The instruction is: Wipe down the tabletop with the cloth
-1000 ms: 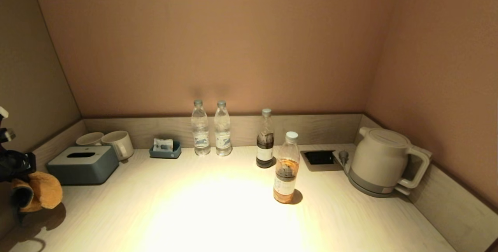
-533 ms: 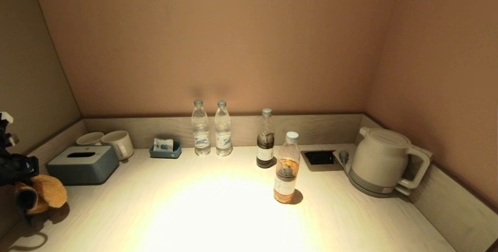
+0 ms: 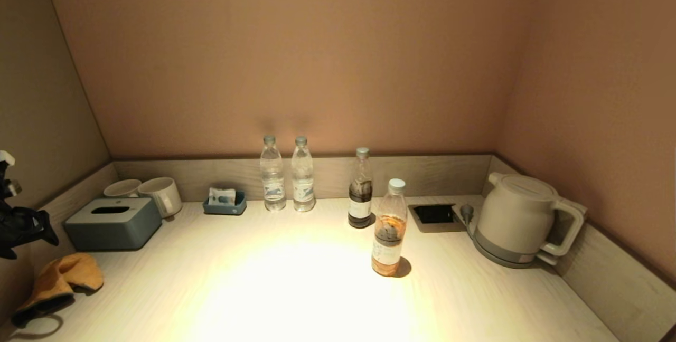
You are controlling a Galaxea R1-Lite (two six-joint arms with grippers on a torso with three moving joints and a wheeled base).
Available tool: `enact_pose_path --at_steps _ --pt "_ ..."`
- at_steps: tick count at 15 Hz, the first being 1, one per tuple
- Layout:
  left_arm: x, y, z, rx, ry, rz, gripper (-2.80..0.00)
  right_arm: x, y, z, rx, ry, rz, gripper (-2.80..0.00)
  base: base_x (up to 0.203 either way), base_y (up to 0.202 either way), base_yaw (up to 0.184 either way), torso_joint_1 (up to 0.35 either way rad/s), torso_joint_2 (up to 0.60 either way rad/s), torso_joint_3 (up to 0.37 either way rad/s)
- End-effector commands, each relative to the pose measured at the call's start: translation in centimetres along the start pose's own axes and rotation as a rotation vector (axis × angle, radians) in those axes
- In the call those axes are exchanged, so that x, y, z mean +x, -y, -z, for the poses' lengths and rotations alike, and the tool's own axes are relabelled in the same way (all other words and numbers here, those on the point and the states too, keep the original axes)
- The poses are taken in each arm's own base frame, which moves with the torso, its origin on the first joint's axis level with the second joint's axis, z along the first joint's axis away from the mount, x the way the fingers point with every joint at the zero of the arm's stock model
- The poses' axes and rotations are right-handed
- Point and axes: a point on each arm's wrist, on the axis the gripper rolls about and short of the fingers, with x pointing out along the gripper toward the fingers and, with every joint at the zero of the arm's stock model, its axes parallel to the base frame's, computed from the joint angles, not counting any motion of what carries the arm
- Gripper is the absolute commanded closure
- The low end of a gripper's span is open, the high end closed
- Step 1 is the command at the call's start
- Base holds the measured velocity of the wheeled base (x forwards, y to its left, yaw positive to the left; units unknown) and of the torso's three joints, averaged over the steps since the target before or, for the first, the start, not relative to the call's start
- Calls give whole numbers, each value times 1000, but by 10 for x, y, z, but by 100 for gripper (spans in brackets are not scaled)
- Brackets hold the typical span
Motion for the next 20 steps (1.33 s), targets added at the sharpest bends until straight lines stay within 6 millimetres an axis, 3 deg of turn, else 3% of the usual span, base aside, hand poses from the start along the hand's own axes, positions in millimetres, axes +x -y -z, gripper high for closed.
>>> enact_pose_path --at_steps 1,4,7,8,11,14,16,18,20 --pt "-28 -1 -1 -3 52 11 -280 0 0 0 0 -1 0 0 0 0 0 0 0 0" --pt "-71 2 10 12 114 55 -280 0 0 0 0 -1 0 0 0 0 0 0 0 0" --pt "-152 10 35 59 263 158 -280 0 0 0 0 -1 0 0 0 0 0 0 0 0" --pt "-174 13 47 82 301 198 0 0 0 0 0 -1 0 0 0 0 0 0 0 0" --pt "-203 20 74 139 335 296 0 0 0 0 0 -1 0 0 0 0 0 0 0 0" --pt "-265 8 116 202 490 438 0 0 0 0 0 -1 0 0 0 0 0 0 0 0" --pt "-280 3 137 262 529 506 0 0 0 0 0 -1 0 0 0 0 0 0 0 0" --pt "-306 -12 170 322 633 562 0 0 0 0 0 -1 0 0 0 0 0 0 0 0" --pt "-313 -22 197 361 679 596 0 0 0 0 0 -1 0 0 0 0 0 0 0 0"
